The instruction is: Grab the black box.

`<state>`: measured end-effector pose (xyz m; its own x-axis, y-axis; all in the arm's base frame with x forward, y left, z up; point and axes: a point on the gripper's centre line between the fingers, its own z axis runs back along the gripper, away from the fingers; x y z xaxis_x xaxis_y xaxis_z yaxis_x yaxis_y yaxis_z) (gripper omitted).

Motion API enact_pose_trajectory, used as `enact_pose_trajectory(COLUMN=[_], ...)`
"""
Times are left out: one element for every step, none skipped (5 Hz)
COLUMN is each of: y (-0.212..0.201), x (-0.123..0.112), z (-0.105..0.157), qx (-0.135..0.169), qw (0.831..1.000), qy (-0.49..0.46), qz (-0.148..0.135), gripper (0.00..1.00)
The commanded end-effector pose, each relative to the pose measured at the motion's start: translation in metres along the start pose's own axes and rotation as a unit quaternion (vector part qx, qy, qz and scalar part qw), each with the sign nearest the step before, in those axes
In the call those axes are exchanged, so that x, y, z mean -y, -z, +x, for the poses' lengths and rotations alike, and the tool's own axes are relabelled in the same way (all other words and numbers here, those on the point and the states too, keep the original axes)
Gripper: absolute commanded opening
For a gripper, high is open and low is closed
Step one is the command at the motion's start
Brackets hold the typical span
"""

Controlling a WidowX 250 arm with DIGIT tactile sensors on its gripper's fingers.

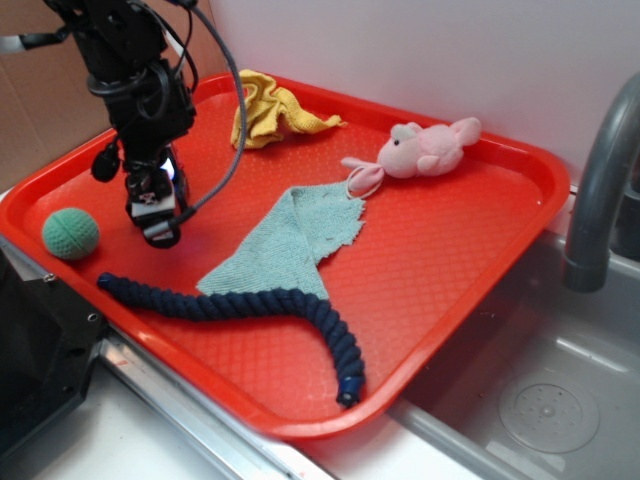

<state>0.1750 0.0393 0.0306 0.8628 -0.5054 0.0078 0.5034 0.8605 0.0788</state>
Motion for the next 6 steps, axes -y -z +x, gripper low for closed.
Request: enact_pose_trajectory(y=[0.022, 0.016, 0.011, 0.004, -0.015, -0.066], x=[-0.029, -0.048, -0.058, -0.064, -0.060, -0.041], z=[-0.019, -0.024, -0.027, -0.032, -0.033, -0.016], qx=[-0.049, -0.046, -0.042, -0.035, -0.008, 0.065], qw=[0.998, 0.998, 0.997, 0.995, 0.994, 0.990], qy=[-0.011, -0.037, -0.065, -0.088, -0.106, -0.115], qz=[0.025, 0.018, 0.016, 0.021, 0.029, 0.050], gripper=[1.00, 1.00, 0.00, 0.00, 0.00, 0.00])
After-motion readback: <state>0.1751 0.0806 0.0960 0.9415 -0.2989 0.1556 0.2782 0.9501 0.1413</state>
